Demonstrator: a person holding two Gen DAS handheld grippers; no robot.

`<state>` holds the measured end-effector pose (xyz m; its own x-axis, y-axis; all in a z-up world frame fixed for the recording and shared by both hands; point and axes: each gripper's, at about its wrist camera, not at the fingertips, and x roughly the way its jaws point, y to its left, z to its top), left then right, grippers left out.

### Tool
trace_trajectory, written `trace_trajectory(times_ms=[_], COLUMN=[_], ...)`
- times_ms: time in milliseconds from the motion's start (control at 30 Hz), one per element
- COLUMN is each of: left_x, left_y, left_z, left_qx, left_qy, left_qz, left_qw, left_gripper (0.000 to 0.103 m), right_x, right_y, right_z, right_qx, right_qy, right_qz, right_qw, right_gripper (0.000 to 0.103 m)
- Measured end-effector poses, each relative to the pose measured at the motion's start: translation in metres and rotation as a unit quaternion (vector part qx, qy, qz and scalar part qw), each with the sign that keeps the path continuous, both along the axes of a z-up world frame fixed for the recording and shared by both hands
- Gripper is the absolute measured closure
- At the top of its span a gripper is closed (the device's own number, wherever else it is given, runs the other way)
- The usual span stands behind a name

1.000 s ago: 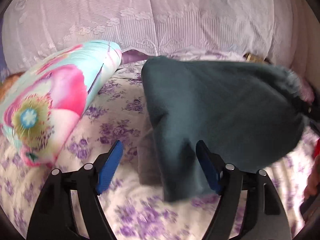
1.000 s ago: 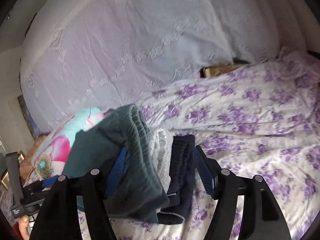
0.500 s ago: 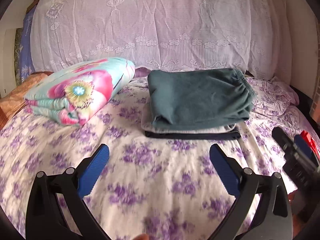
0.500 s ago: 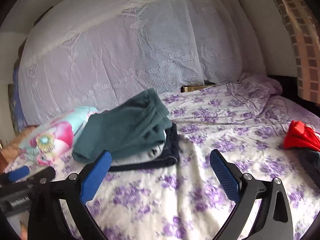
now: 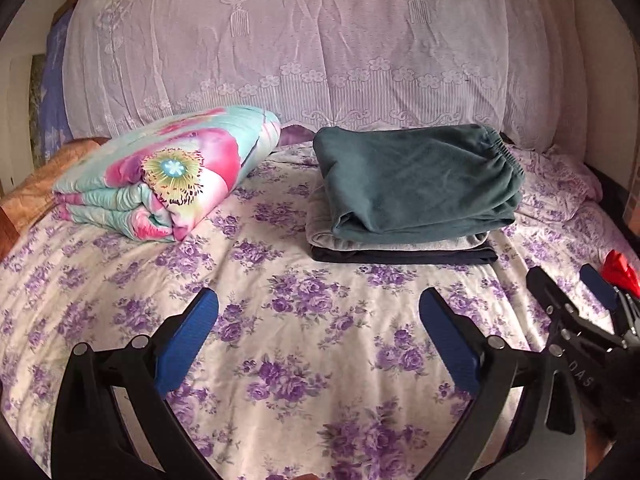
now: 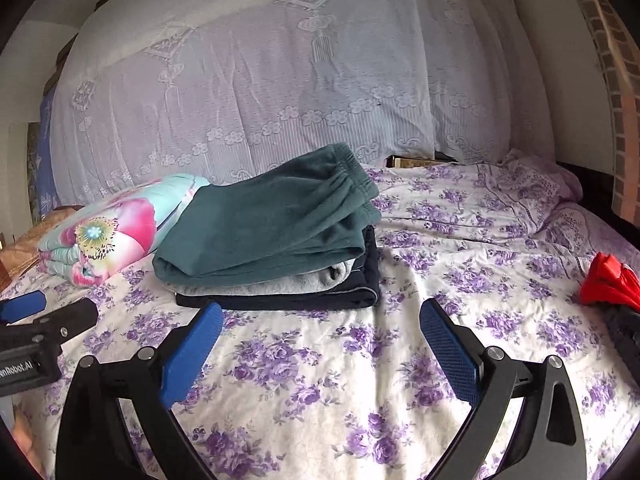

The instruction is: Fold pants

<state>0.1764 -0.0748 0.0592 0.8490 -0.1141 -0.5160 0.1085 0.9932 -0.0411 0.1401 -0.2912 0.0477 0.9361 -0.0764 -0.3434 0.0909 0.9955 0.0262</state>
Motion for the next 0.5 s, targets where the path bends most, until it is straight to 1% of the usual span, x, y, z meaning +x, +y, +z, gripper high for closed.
trace_trajectory(times_ms=[67,200,267,300,433,500], left_x=[-0.002,-0.01,-0.013,-0.014,-0.014,-0.012], left_y=[0.002,-0.006,-0.012,-0.014,-0.016,-0.016], left_z=[0.002,0.006,0.007,0.006,0.004,0.001], left_qx=[-0.005,0.03,0.041,0.041,0.018,0.012], left_qy=[-0.011,-0.035,-0.044,-0.042,-0.029,-0.023], left_qz=[-0.003,0.006,0.001,-0.004,-0.027,-0.028], left_qw=[0.9999,0.9989,0.9982,0.9982,0.9991,0.9993], left_gripper=[0.005,0.005,0.005,0.005,0.005,0.005], right_x=[0.0,0.001,0.002,0.002,0.0,-0.002], right_y=[-0.001,-0.003,-0.005,-0.005,-0.003,-0.001], right_z=[0.0,-0.001,-0.001,-0.001,-0.001,0.0], right_qx=[0.003,0.012,0.015,0.016,0.013,0.009], right_qy=[0.0,0.002,0.003,0.003,-0.002,-0.008], right_qz=[0.001,0.002,0.001,0.001,0.001,0.002], right_qw=[1.0,1.0,1.0,1.0,1.0,1.0], right_gripper=[0.004,0.004,0.004,0.004,0.004,0.004])
